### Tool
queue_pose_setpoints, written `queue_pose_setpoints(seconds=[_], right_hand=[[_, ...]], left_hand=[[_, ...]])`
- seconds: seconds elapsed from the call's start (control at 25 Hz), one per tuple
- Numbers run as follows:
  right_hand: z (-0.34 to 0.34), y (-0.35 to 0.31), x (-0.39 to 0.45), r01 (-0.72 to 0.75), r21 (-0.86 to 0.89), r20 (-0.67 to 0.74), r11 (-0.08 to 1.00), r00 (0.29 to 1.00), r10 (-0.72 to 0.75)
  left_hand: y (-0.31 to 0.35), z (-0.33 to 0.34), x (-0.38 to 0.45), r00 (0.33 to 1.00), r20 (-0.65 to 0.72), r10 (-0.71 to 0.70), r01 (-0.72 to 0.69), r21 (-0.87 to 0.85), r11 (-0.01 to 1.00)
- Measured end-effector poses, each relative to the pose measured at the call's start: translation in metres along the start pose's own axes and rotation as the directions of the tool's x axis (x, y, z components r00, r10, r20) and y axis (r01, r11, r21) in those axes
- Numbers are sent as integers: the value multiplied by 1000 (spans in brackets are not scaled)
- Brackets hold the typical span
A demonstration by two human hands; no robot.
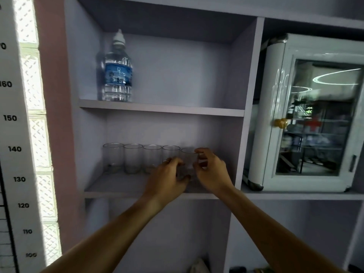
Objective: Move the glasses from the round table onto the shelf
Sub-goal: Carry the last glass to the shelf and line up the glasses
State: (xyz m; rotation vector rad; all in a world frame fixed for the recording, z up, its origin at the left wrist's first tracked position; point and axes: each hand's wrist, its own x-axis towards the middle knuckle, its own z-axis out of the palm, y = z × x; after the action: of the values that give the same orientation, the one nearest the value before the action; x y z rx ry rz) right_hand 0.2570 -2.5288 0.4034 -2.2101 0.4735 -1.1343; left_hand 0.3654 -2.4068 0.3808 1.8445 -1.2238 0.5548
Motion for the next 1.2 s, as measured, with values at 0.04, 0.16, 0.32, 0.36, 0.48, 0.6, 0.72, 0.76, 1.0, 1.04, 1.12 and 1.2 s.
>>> queue_pose_setpoints(seconds=[0.04,0.16,0.32,0.36,0.48,0.6,0.72,0.76,1.0,1.04,1.12,1.2], right_hand=[[2,2,1,-5,1,1,1000,1000,5],[7,5,5,-2,-36,9,999,1000,3],[11,7,11,10,-73,13,997,1000,-9],[11,6,11,6,-69,11,998,1000,-5],[12,2,10,14,-79,-12,997,1000,-15],[20,-3,5,110,-240,-4,965,994,-114],[40,-9,4,249,-491,92,835,968,-234],[47,-9,4,266,-532,111,804,963,-245],[68,-12,6,232,-600,117,766,972,-203],[68,-12,6,225,-606,113,763,974,-198],[68,-15,6,204,-613,105,764,979,-177],[68,-21,5,173,-619,106,766,985,-137]], left_hand=[[0,1,0,1000,-1,9,-9,9,1000],[-1,3,2,999,7,31,-31,45,999],[-3,2,6,997,48,56,-60,105,993],[-4,1,6,996,68,61,-67,104,992],[-9,-9,5,995,70,78,-85,95,992],[-29,-30,4,986,-78,149,-125,253,960],[-57,-53,-1,978,-166,124,-41,432,901],[-66,-59,-3,986,-148,80,-1,470,883],[-87,-60,-7,996,-56,-71,89,488,868],[-87,-59,-7,996,-57,-65,85,492,866],[-88,-58,-7,996,-56,-71,90,498,862],[-89,-58,-7,995,-46,-84,96,484,870]])
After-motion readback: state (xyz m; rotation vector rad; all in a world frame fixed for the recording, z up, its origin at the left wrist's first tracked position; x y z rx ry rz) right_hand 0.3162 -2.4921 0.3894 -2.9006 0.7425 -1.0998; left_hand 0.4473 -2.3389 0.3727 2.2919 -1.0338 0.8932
